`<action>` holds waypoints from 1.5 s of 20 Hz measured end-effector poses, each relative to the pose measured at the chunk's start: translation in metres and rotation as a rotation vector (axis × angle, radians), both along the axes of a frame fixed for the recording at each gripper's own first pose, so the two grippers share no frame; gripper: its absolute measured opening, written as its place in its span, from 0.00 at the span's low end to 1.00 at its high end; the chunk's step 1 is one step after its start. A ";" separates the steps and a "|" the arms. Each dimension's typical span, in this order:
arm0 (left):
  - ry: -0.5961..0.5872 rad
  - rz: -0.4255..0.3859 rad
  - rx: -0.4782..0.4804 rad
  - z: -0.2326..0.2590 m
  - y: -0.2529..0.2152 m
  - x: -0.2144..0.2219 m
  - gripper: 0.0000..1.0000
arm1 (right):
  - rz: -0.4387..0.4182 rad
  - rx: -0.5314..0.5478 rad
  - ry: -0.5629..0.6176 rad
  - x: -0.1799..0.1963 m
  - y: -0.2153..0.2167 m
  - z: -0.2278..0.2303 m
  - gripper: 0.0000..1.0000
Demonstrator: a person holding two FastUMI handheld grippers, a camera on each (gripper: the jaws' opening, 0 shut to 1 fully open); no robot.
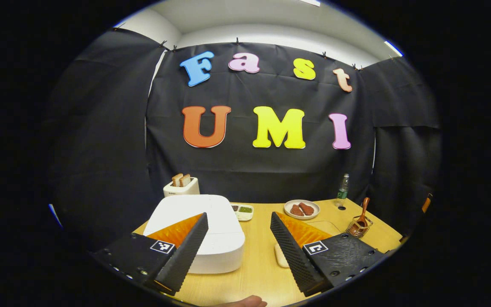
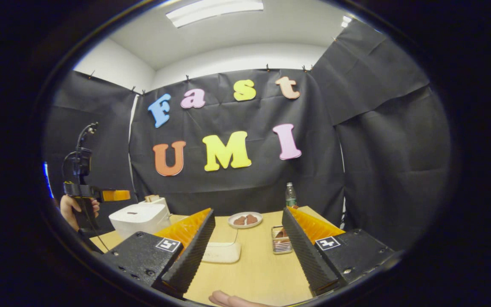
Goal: Close the left gripper, press the button to open the rice cooker; take a wooden spoon from the chopstick holder with the right hand, scoop a spoonful of rice and pour it into the rice cooker, then put the wooden spoon back into the chopstick holder.
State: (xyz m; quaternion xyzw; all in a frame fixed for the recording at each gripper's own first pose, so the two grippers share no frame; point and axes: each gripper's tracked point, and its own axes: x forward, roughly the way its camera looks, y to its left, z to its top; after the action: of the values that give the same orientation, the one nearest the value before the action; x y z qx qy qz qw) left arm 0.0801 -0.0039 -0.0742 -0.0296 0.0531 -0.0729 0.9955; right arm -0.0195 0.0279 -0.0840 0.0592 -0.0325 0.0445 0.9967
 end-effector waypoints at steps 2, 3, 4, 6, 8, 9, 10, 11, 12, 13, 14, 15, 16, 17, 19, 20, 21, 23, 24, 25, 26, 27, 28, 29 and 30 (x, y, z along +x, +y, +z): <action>-0.016 -0.003 0.019 0.004 -0.006 -0.024 0.94 | -0.013 -0.003 0.001 -0.001 -0.004 0.000 0.99; -0.024 0.014 0.034 0.005 -0.004 -0.036 0.94 | -0.016 -0.005 0.002 -0.003 -0.005 0.001 0.99; -0.025 0.028 0.049 0.002 -0.002 -0.047 0.94 | -0.018 -0.007 0.002 -0.004 -0.005 0.003 0.99; -0.023 0.057 0.059 0.002 -0.002 -0.068 0.95 | -0.024 -0.007 -0.004 -0.007 -0.006 0.006 0.99; -0.050 0.065 0.066 0.009 -0.003 -0.087 0.95 | -0.022 -0.010 -0.014 -0.012 -0.004 0.015 1.00; -0.068 0.069 0.066 0.013 -0.002 -0.094 0.95 | -0.024 -0.014 -0.022 -0.013 -0.004 0.020 0.99; -0.079 0.066 0.064 0.014 -0.003 -0.102 0.95 | -0.028 -0.021 -0.031 -0.016 -0.003 0.024 0.99; -0.087 0.070 0.057 0.016 -0.003 -0.111 0.95 | -0.032 -0.033 -0.037 -0.016 -0.002 0.029 0.99; -0.091 0.077 0.046 0.017 -0.001 -0.118 0.95 | -0.039 -0.047 -0.040 -0.016 -0.002 0.032 0.99; -0.094 0.080 0.038 0.017 0.000 -0.124 0.95 | -0.047 -0.058 -0.041 -0.017 -0.001 0.035 0.99; -0.098 0.077 0.031 0.018 -0.002 -0.130 0.95 | -0.048 -0.064 -0.043 -0.017 0.003 0.039 1.00; -0.111 0.078 0.025 0.021 -0.001 -0.135 0.95 | -0.043 -0.070 -0.040 -0.018 0.007 0.040 0.99; -0.124 0.077 0.025 0.025 0.000 -0.139 0.95 | -0.037 -0.075 -0.036 -0.019 0.011 0.040 0.96; -0.126 0.069 0.028 0.026 -0.001 -0.143 0.95 | -0.034 -0.078 -0.031 -0.021 0.013 0.040 0.96; -0.131 0.063 0.028 0.029 -0.001 -0.148 0.94 | -0.046 -0.081 -0.023 -0.021 0.013 0.041 0.96; -0.142 0.060 0.023 0.036 -0.002 -0.151 0.95 | -0.052 -0.083 -0.023 -0.023 0.013 0.041 0.96; -0.149 0.056 0.018 0.042 -0.002 -0.153 0.95 | -0.053 -0.086 -0.023 -0.023 0.013 0.045 0.96; -0.159 0.048 0.012 0.050 -0.004 -0.157 0.95 | -0.053 -0.088 -0.025 -0.024 0.014 0.052 0.99; -0.162 0.052 0.011 0.053 -0.003 -0.159 0.95 | -0.050 -0.091 -0.027 -0.023 0.016 0.056 0.99; -0.171 0.056 0.012 0.058 -0.003 -0.161 0.94 | -0.046 -0.094 -0.029 -0.023 0.016 0.060 1.00; -0.185 0.060 0.013 0.063 -0.002 -0.163 0.95 | -0.047 -0.101 -0.024 -0.021 0.016 0.062 0.98; -0.201 0.065 0.015 0.067 -0.002 -0.164 0.95 | -0.060 -0.105 -0.013 -0.019 0.014 0.061 0.96; -0.213 0.074 0.016 0.069 -0.002 -0.164 0.95 | -0.084 -0.105 0.008 -0.018 0.009 0.058 0.96; -0.220 0.093 0.014 0.070 0.001 -0.164 0.95 | -0.100 -0.103 0.035 -0.017 0.006 0.052 0.99; -0.228 0.112 0.011 0.071 0.004 -0.164 0.94 | -0.095 -0.094 0.053 -0.018 0.010 0.048 0.99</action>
State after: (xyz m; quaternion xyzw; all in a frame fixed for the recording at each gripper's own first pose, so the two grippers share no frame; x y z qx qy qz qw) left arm -0.0843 0.0004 -0.0034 -0.0185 -0.0617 -0.0196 0.9977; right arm -0.0376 0.0382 -0.0356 0.0119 -0.0067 -0.0030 0.9999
